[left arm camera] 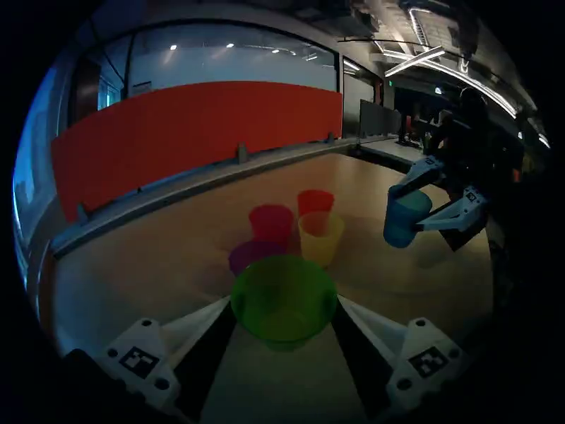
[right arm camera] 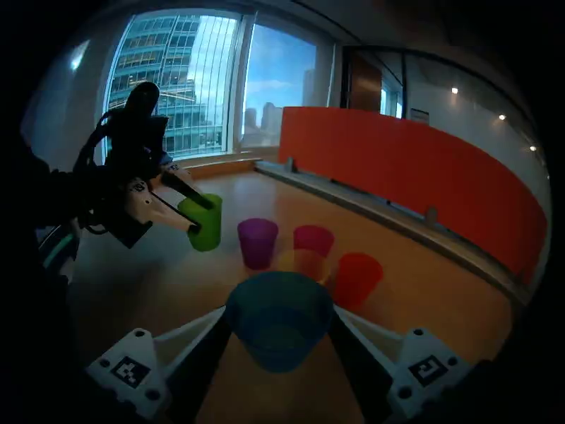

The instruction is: Pour water

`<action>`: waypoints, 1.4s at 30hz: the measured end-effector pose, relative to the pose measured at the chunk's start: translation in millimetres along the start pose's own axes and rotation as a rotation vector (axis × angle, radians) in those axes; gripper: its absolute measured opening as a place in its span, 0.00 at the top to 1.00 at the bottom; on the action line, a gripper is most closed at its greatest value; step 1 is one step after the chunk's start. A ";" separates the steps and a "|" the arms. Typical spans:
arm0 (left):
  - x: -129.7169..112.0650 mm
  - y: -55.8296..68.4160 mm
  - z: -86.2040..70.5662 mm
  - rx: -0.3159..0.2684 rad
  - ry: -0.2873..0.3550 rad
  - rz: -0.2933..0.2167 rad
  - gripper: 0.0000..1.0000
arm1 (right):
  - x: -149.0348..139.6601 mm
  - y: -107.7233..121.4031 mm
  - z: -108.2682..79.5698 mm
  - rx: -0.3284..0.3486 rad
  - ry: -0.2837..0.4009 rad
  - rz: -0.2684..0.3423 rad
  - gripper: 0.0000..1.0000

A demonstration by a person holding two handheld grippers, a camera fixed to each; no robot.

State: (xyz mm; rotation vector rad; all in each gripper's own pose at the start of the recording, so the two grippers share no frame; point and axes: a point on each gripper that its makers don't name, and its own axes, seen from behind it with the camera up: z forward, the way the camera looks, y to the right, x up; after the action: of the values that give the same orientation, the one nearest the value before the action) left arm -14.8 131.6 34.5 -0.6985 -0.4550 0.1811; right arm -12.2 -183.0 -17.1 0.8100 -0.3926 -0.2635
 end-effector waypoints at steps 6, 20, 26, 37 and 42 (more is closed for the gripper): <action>21.9 5.3 -15.1 0.002 0.064 -0.006 0.13 | 13.6 1.0 -9.1 -0.015 0.029 -0.005 0.09; 60.0 15.1 -45.0 0.030 0.159 0.028 0.13 | 47.9 -0.3 -27.3 -0.042 0.103 -0.009 0.09; 75.5 16.5 -55.9 0.045 0.197 0.043 0.13 | 59.5 0.6 -34.4 -0.055 0.132 -0.008 0.09; 98.3 24.4 -66.2 0.046 0.271 0.039 0.13 | 77.0 0.5 -41.3 -0.061 0.187 -0.001 0.09; 106.4 27.5 -69.5 0.039 0.301 0.025 0.13 | 83.3 -0.4 -42.4 -0.063 0.207 -0.002 0.09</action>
State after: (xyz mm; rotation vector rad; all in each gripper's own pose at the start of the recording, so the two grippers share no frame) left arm 111.4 145.1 6.1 -0.6805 -0.1550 0.1057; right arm 81.0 -187.0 -24.0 0.7679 -0.1883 -0.1910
